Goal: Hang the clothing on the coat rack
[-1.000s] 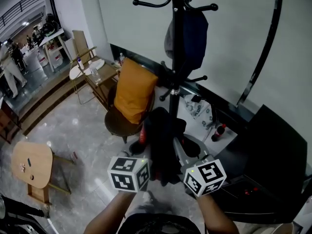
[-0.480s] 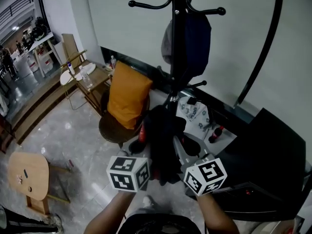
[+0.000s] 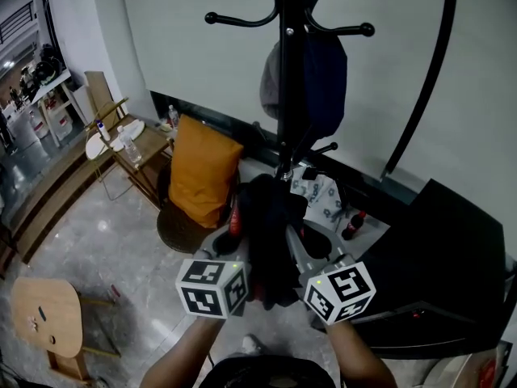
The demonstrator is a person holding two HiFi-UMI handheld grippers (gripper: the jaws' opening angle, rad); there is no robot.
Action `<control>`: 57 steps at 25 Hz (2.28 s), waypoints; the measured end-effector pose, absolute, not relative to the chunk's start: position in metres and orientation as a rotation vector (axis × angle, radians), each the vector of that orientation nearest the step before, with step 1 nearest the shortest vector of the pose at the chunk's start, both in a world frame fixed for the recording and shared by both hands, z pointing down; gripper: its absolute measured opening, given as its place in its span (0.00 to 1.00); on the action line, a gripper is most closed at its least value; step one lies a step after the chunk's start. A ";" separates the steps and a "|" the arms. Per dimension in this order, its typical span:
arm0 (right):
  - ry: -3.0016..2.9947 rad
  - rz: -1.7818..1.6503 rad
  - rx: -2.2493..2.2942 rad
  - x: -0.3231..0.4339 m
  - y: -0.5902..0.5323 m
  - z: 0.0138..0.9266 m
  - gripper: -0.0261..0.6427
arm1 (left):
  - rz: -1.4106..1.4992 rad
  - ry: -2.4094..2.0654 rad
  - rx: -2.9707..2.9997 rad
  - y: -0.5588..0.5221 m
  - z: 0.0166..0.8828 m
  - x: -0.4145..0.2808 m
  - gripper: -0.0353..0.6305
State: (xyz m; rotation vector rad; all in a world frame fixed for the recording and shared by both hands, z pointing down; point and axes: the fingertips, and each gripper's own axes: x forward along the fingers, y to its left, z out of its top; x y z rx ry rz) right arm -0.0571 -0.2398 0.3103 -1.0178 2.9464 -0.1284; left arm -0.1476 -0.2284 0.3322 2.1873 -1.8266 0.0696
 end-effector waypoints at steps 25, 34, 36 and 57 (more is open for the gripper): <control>2.826 -0.168 -1.346 -0.077 -0.287 0.327 0.09 | 0.133 -1.564 2.374 -0.283 0.344 -0.166 0.09; 2.807 -0.186 -1.414 -0.075 -0.300 0.336 0.09 | 0.132 -1.517 2.405 -0.296 0.349 -0.164 0.09; 2.805 -0.189 -1.422 -0.075 -0.302 0.338 0.09 | 0.138 -1.513 2.407 -0.298 0.351 -0.163 0.09; 2.799 -0.214 -1.452 -0.079 -0.322 0.350 0.09 | 0.155 -1.495 2.407 -0.327 0.361 -0.163 0.09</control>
